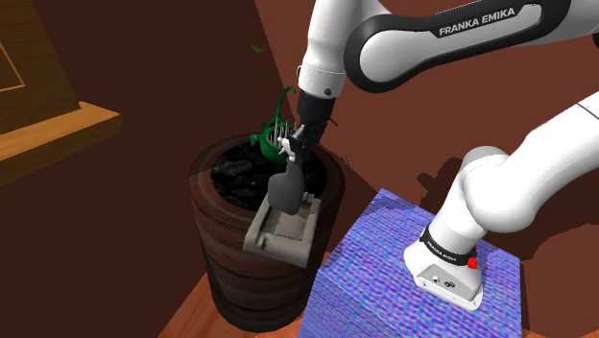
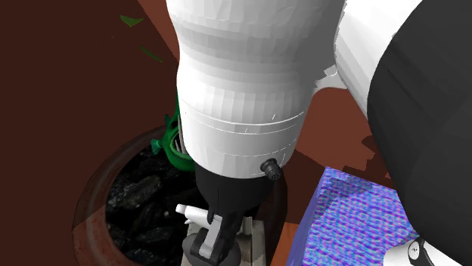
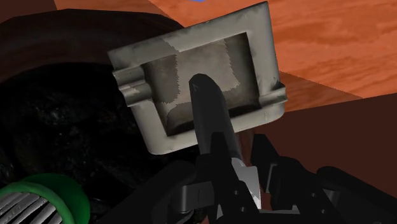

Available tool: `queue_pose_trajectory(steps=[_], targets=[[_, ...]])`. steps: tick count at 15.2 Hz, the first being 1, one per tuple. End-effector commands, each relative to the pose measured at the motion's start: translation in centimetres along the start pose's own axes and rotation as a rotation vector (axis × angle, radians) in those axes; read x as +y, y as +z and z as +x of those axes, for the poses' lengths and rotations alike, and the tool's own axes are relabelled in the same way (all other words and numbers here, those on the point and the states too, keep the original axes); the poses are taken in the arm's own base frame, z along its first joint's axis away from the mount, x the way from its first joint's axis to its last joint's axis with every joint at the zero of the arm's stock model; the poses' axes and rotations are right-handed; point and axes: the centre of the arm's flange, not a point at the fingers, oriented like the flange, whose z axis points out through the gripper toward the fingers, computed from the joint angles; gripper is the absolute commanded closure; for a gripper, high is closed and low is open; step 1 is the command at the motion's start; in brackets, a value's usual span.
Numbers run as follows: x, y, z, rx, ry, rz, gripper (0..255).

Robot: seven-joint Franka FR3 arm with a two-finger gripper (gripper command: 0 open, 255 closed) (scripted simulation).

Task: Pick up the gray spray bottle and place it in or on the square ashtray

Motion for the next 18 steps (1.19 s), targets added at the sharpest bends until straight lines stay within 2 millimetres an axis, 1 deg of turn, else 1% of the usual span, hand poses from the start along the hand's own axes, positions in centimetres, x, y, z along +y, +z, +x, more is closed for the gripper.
queue_pose_trajectory(steps=[1, 3, 4, 9, 12, 13, 18], targets=[[0.0, 0.0, 0.0, 0.0, 0.0, 0.0, 255], [0.0, 0.0, 0.0, 0.0, 0.0, 0.0, 255], [0.0, 0.0, 0.0, 0.0, 0.0, 0.0, 0], [0.0, 0.0, 0.0, 0.0, 0.0, 0.0, 0], [0.0, -3.9, 0.0, 0.0, 0.0, 0.0, 0], [0.0, -5.0, 0.0, 0.0, 0.0, 0.0, 0], [0.0, -5.0, 0.0, 0.0, 0.0, 0.0, 0]])
